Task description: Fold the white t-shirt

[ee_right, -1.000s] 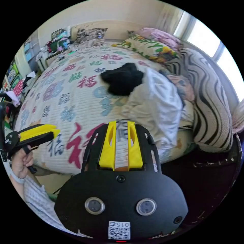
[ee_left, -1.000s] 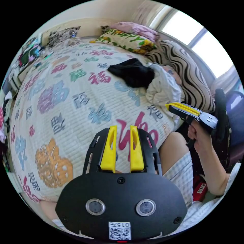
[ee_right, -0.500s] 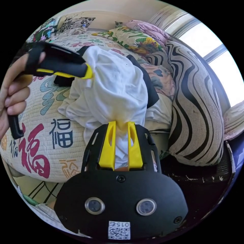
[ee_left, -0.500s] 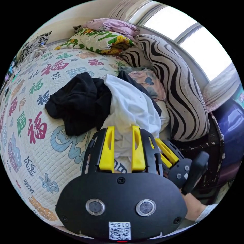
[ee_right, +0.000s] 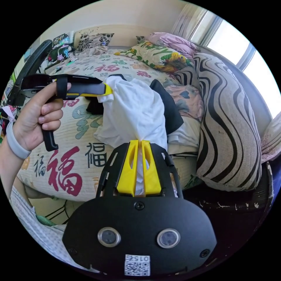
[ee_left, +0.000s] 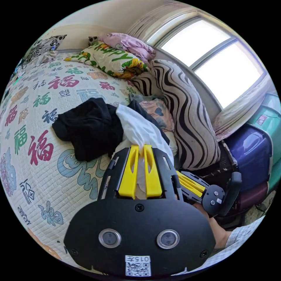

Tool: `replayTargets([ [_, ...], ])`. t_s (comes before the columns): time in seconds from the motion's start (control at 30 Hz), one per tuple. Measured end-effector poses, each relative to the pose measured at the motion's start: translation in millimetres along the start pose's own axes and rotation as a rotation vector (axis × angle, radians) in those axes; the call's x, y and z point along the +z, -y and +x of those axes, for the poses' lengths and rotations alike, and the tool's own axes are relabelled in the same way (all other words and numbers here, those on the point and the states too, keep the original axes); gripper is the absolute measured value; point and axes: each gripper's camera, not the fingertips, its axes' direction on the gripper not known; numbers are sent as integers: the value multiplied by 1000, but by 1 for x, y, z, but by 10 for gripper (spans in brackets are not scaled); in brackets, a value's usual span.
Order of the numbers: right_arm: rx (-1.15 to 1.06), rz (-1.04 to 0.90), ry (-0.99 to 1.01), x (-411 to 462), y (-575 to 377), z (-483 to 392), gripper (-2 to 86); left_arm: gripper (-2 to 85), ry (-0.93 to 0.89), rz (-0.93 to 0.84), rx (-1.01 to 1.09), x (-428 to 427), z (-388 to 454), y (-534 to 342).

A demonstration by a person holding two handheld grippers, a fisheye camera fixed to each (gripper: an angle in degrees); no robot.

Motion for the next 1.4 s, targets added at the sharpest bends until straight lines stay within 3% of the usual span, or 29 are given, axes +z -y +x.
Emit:
replayTargets([
  [0.17, -71, 86, 73, -52, 11, -15, 8, 7, -33, 145, 17, -99, -9, -17],
  [0.53, -294, 414, 584, -214, 79, -65, 2, 7, 77, 583, 114, -426, -23, -50],
  [0.63, -298, 501, 777, -252, 105, -72, 1, 11, 63, 597, 181, -492, -16, -40],
  [0.77, -232, 494, 913, -250, 124, -75, 1, 26, 19, 488, 171, -509, -33, -24],
  [0.83, -186, 413, 904, -225, 128, -79, 2, 44, 50, 336, 147, -482, -62, -21],
  [0.93, -108, 210, 793, -155, 128, -89, 2, 56, 23, 183, 91, -451, -110, -50],
  [1.07, -67, -117, 614, -45, 111, -92, -4, 60, -61, 220, -20, -453, -162, -123],
  [1.17, -22, -221, 550, -3, 93, -82, -8, 62, 81, 181, -194, -454, -200, -187],
  [1.3, -37, -156, 572, -2, 93, -73, -5, 75, 346, 72, -384, -444, -232, -254],
  [1.4, -154, -138, 536, -6, 116, -93, 11, 85, 404, 11, -476, -429, -253, -268],
])
